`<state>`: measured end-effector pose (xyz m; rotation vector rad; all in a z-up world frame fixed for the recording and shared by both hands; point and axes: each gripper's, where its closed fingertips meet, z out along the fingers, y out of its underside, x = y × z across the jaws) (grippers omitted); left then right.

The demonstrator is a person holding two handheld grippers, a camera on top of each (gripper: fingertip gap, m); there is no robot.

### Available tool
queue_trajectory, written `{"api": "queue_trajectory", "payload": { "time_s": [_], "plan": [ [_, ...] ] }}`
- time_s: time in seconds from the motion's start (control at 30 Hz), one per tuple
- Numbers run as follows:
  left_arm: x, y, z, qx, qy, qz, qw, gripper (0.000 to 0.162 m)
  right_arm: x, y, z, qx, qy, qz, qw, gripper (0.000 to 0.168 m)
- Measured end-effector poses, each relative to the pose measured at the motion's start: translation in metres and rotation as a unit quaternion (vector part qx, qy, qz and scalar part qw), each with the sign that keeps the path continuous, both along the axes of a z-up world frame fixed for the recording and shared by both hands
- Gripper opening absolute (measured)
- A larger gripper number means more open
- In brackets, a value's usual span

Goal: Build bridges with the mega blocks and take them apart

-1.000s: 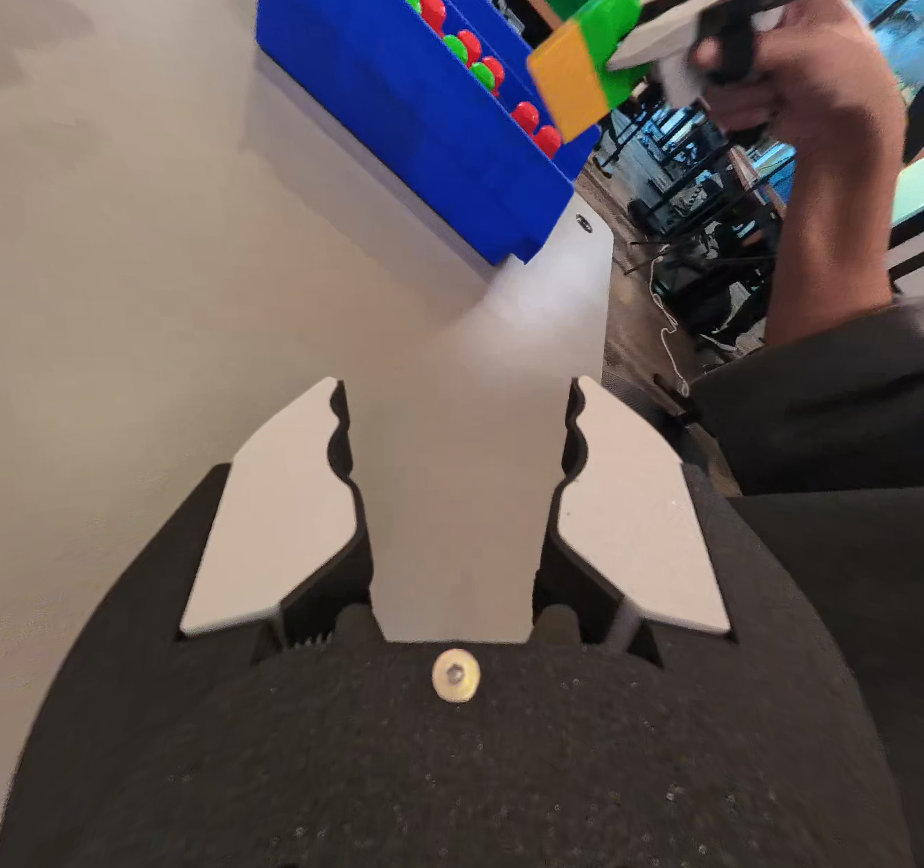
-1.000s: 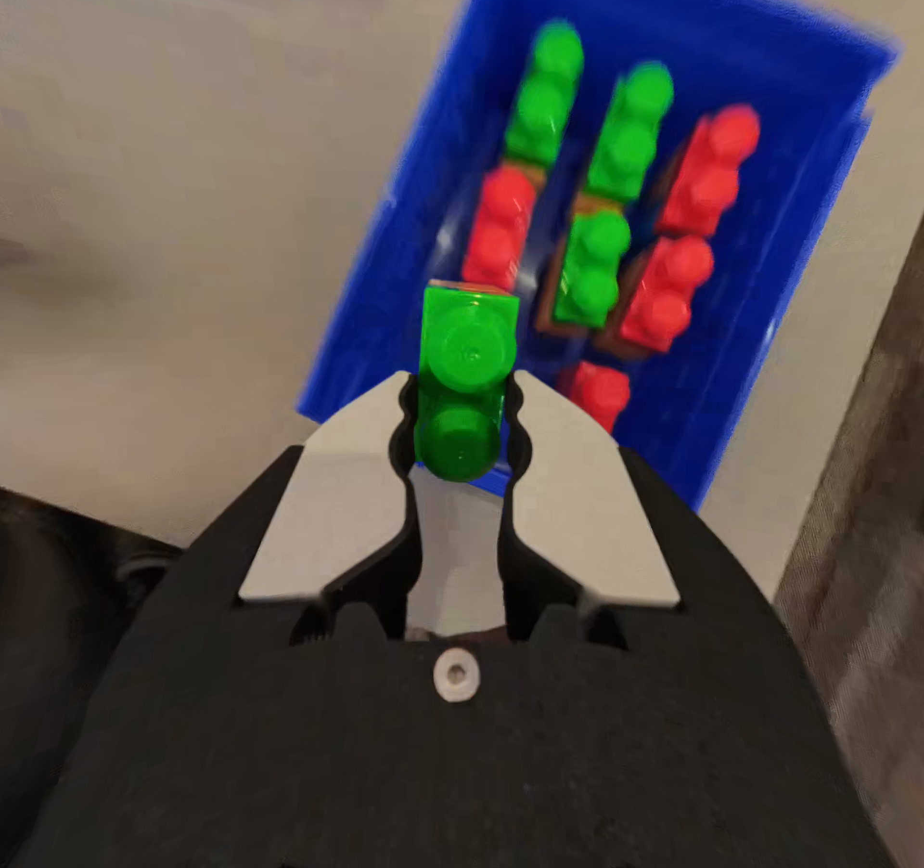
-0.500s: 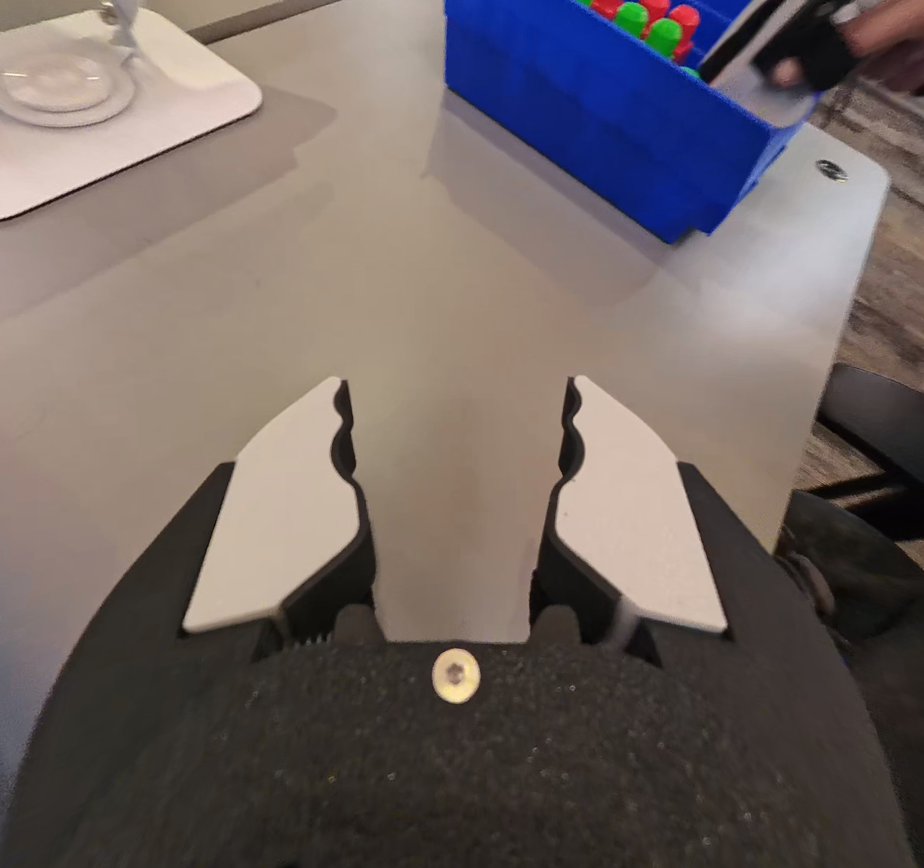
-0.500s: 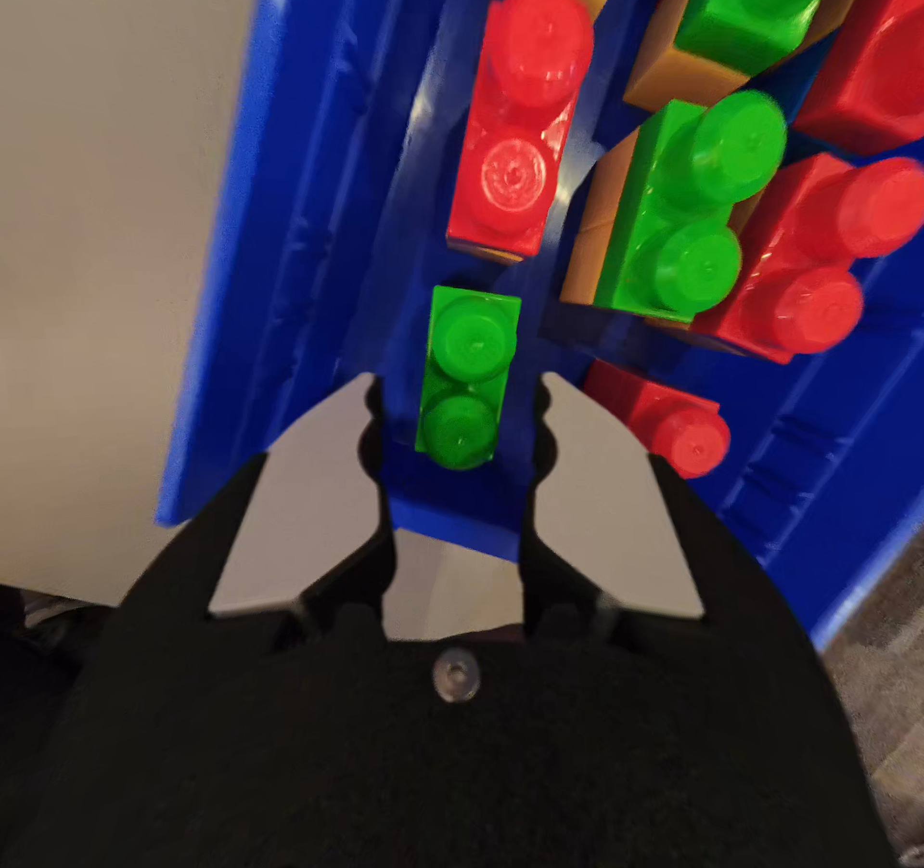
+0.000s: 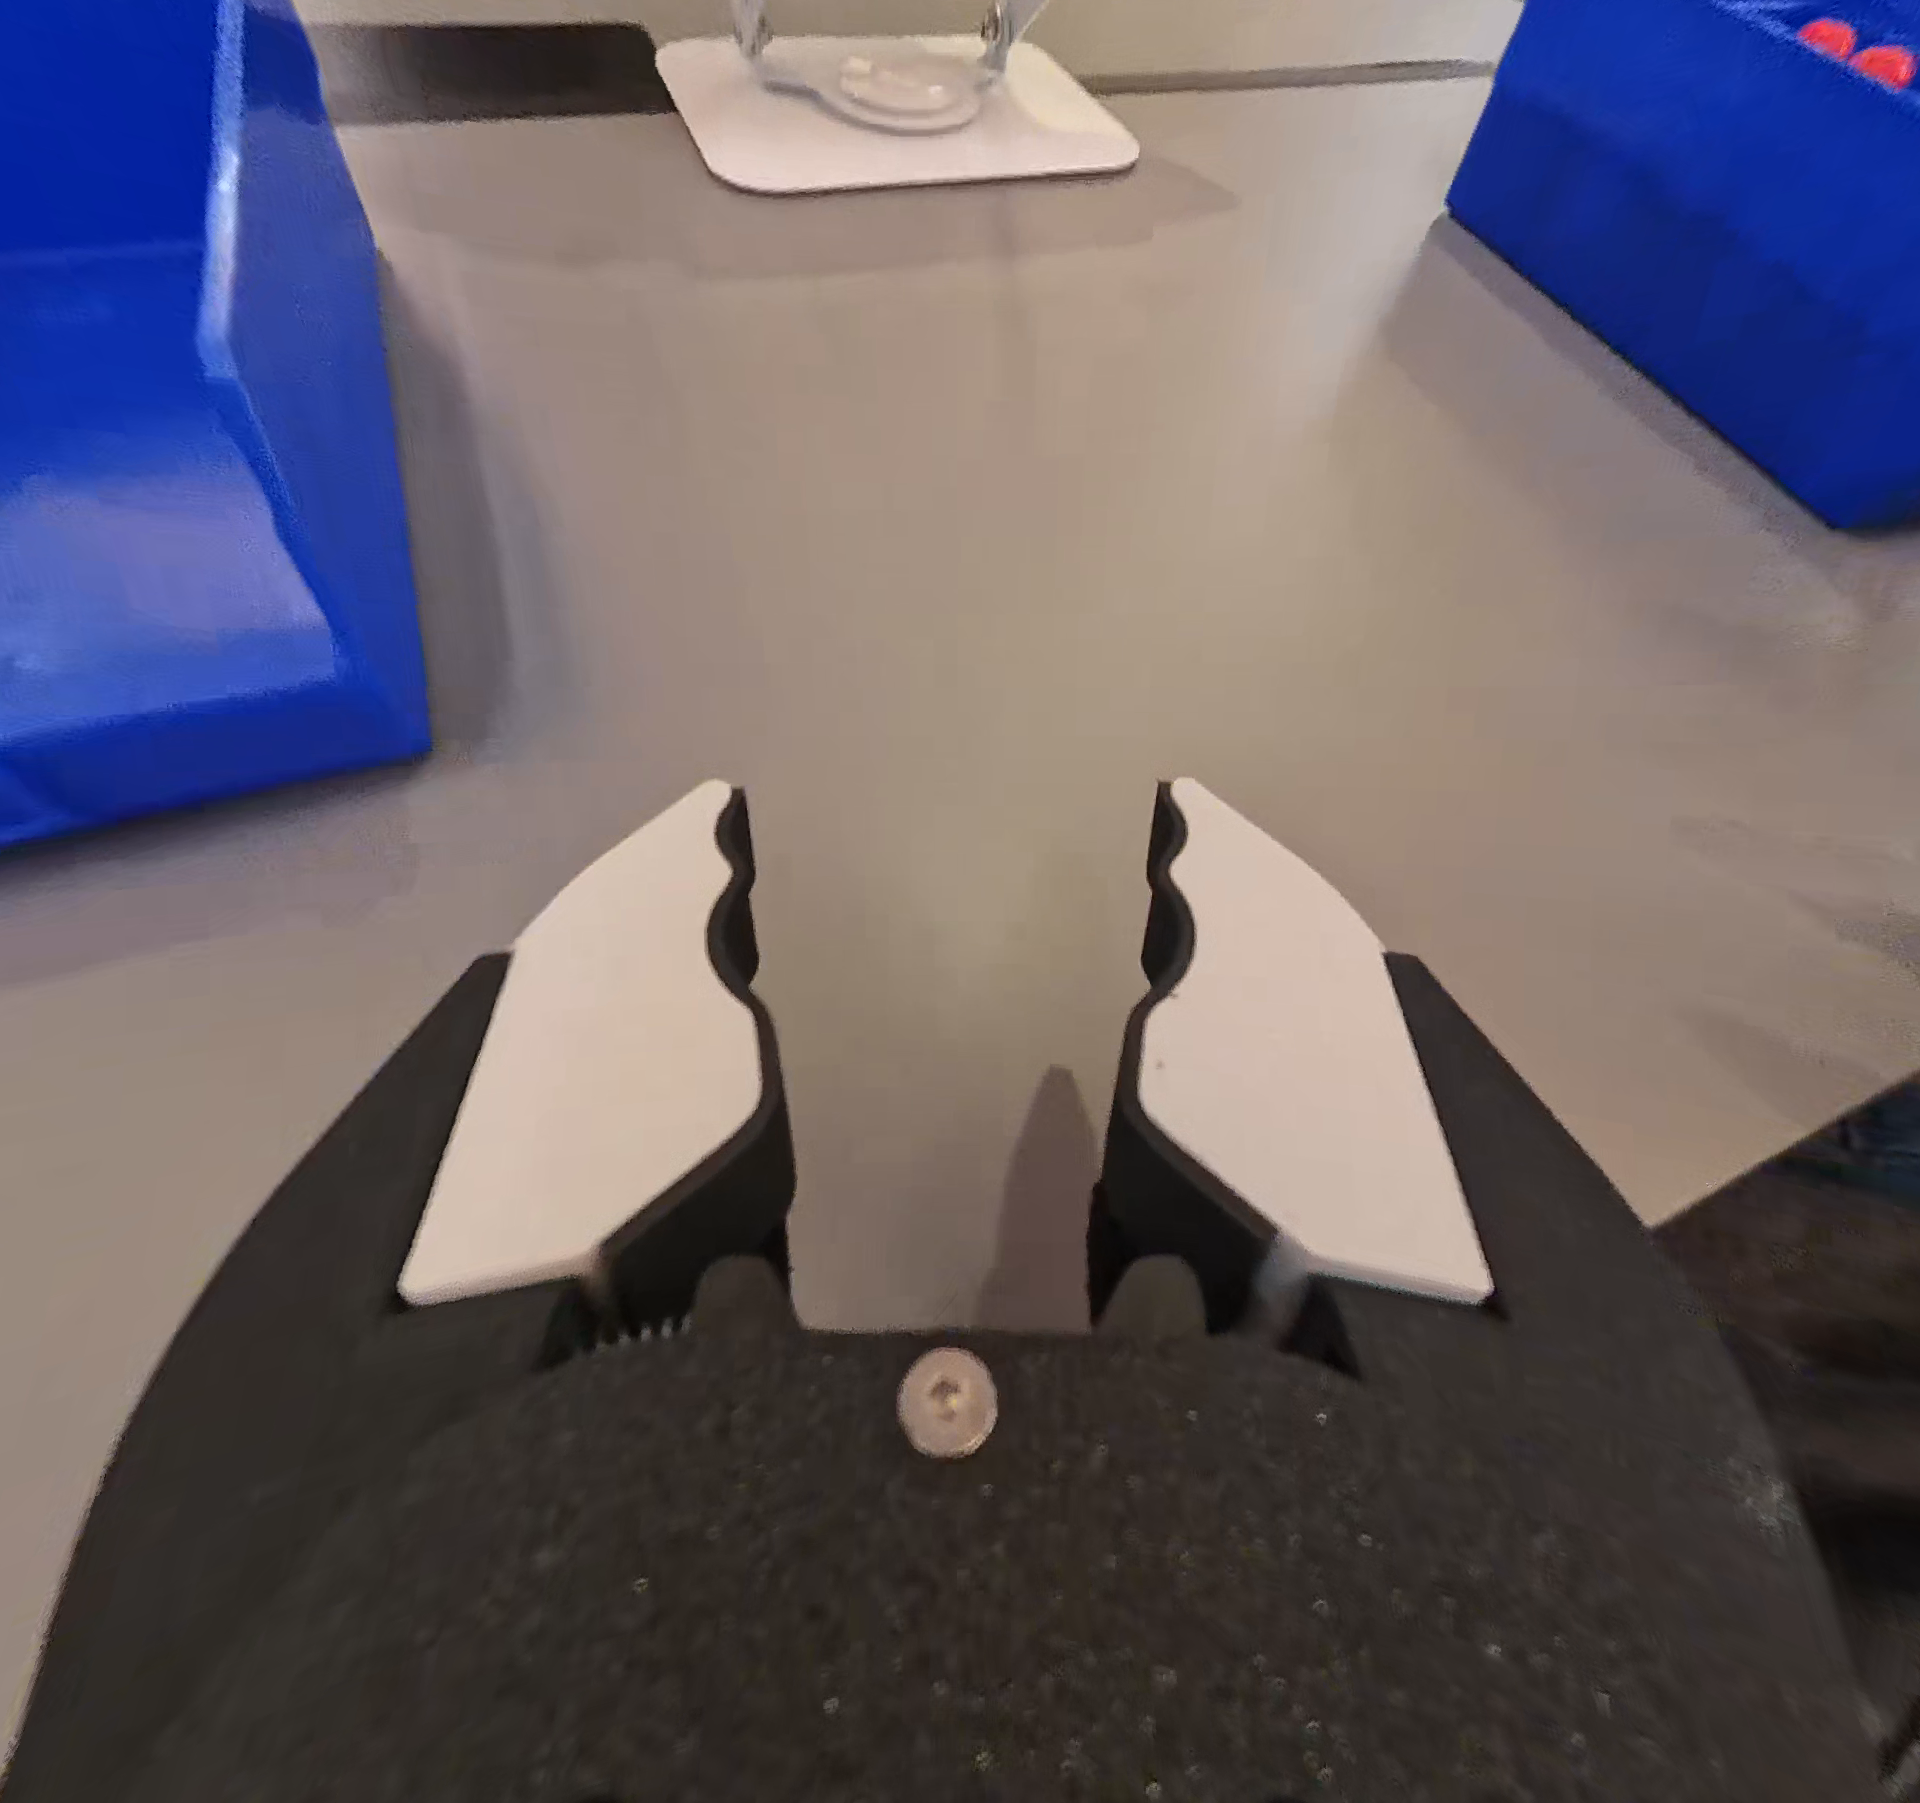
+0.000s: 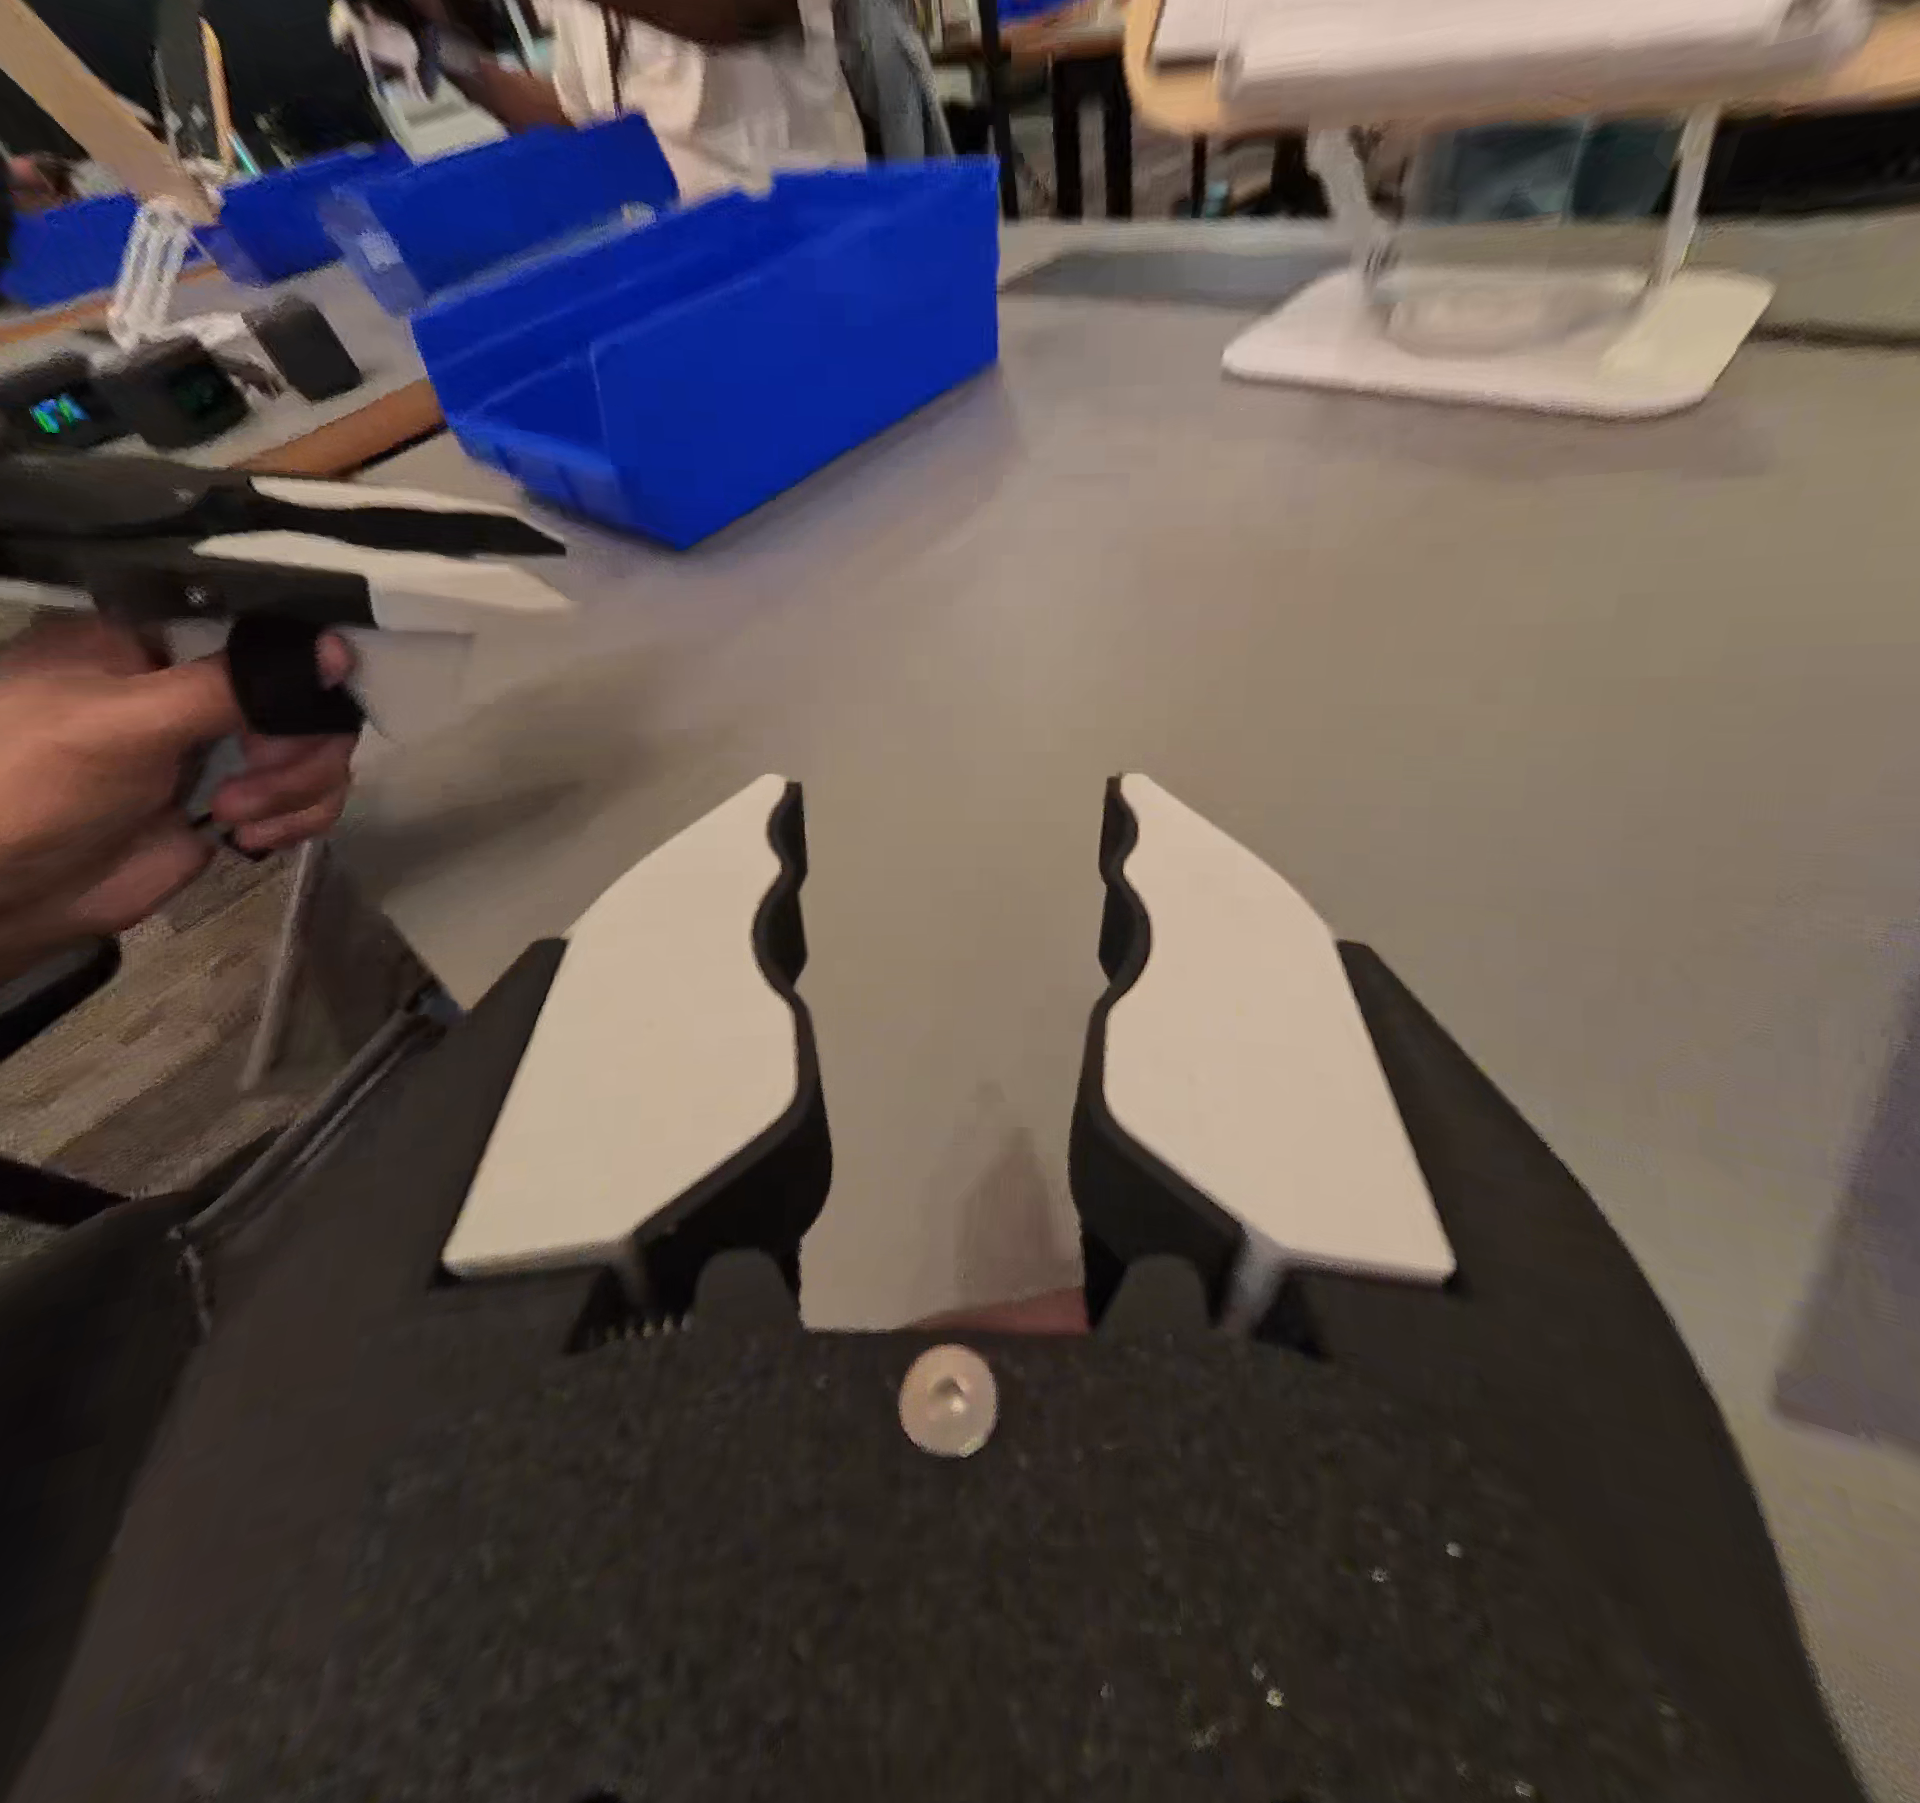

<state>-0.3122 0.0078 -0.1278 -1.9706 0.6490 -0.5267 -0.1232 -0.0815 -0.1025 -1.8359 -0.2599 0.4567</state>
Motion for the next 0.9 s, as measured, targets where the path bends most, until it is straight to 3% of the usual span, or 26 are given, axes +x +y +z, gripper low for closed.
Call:
{"api": "queue_trajectory", "payload": {
  "time_s": [0.23,0.4,0.5,0.6,0.7,0.77,0.83,0.9],
  "plan": [
    [-0.007,-0.049,-0.017,-0.005,0.017,-0.008,1.0,0.072,0.002,-0.031,-0.024,-0.016,-0.054,-0.027,0.998,0.055],
    [0.027,-0.065,-0.003,-0.009,-0.006,-0.038,0.999,0.077,0.032,-0.034,0.002,0.009,-0.053,-0.059,0.997,0.054],
    [0.104,-0.076,0.009,-0.031,-0.018,-0.116,0.993,0.081,0.11,-0.041,0.035,0.047,-0.077,-0.164,0.982,0.053],
    [0.206,-0.088,0.019,-0.008,-0.004,-0.18,0.984,0.081,0.21,-0.064,0.053,0.063,-0.081,-0.296,0.95,0.053],
    [0.312,-0.097,0.024,-0.025,-0.028,-0.218,0.975,0.081,0.283,-0.086,0.042,0.037,-0.069,-0.383,0.921,0.054],
    [0.365,-0.089,0.02,-0.041,-0.037,-0.206,0.977,0.075,0.313,-0.093,0.025,0.009,-0.073,-0.416,0.906,0.053],
    [0.396,-0.073,0.012,-0.057,-0.038,-0.176,0.982,0.069,0.335,-0.094,0.01,-0.011,-0.085,-0.436,0.896,0.053],
    [0.407,-0.06,0.006,-0.074,-0.047,-0.147,0.985,0.048,0.354,-0.093,0.0,-0.022,-0.091,-0.452,0.887,0.052]
  ]
}}
